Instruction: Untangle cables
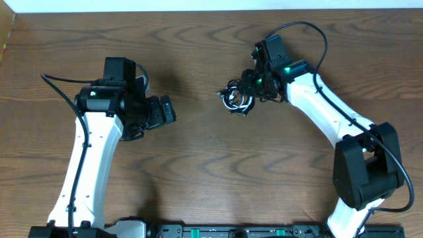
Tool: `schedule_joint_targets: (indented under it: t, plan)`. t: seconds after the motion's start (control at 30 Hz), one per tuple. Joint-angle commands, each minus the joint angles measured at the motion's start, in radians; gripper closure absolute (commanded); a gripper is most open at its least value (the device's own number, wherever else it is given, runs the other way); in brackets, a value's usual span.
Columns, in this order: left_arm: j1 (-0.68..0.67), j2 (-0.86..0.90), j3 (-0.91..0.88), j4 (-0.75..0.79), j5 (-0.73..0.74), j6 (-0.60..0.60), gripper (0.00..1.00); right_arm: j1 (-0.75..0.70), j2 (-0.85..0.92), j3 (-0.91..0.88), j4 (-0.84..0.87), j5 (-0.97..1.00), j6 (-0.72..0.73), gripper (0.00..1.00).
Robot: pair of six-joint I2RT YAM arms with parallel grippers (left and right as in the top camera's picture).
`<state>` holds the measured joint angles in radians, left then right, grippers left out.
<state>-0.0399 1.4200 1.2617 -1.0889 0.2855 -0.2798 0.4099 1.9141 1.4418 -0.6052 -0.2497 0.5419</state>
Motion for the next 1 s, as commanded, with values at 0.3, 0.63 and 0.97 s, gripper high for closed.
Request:
schedule_joint_targets:
  t: [0.3, 0.63, 0.97]
  plan:
    - [0.004, 0.005, 0.004, -0.003, -0.01, 0.017, 0.02, -0.003, 0.092, 0.016, 0.019, 0.066, 0.093, 0.69]
    - [0.004, 0.005, 0.004, -0.003, -0.01, 0.017, 0.02, -0.002, 0.103, 0.016, 0.042, 0.036, 0.093, 0.99]
    - [0.004, 0.005, 0.004, -0.003, -0.01, 0.017, 0.02, -0.023, 0.04, 0.058, 0.063, -0.151, 0.026, 0.99]
